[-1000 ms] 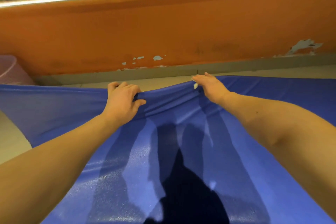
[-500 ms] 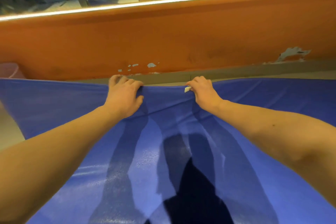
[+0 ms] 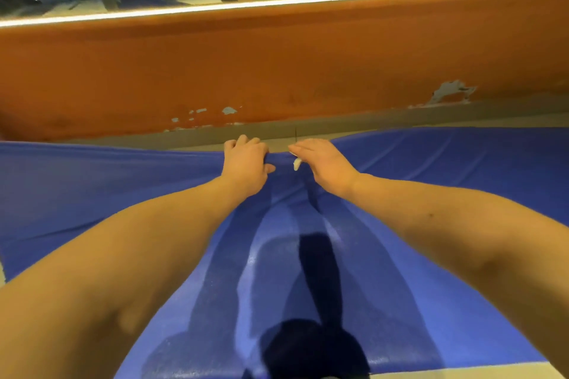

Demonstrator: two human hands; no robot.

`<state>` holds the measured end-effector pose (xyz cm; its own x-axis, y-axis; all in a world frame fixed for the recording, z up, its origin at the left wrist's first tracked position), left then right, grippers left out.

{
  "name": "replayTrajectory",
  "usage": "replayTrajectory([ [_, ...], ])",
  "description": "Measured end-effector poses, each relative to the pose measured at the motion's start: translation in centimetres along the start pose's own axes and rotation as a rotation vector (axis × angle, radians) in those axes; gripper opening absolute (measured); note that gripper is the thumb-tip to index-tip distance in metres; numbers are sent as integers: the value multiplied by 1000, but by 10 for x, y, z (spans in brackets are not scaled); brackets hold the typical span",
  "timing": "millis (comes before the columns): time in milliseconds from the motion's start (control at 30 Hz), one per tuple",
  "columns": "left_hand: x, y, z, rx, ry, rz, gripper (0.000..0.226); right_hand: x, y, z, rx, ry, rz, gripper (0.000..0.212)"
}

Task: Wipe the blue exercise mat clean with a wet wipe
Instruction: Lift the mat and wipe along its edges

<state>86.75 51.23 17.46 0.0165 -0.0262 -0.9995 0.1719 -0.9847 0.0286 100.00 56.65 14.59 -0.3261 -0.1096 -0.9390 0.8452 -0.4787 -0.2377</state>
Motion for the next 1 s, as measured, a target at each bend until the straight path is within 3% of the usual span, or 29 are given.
replayTrajectory([
  [100,-1,2,-1,69,21,6,22,-10,15,-46,206,106,92,68],
  [267,-7,3,-2,92,-9,-10,27,-22,14,-58,490,98,187,33],
  [500,-13,8,2,62,-23,6,29,-14,-3,38,211,-101,90,40],
  [767,-11,9,-13,117,-42,5,28,-15,33,-24,406,-2,188,80],
  [933,-9,8,-13,131,19,-13,19,-25,49,-79,509,52,161,76],
  [1000,-8,7,-11,123,34,-13,19,-22,43,-89,532,1,125,59],
])
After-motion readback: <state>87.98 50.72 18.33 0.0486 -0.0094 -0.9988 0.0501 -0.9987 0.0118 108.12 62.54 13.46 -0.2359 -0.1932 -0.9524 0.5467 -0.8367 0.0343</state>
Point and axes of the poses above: each hand's wrist, its own y-axis away from the middle knuckle, its own x-axis out of the palm, z = x × y, the point moved 9 cm from there along -y, towards the middle knuckle, and after that the axes turned 6 degrees about z, right-handed, at the moved point
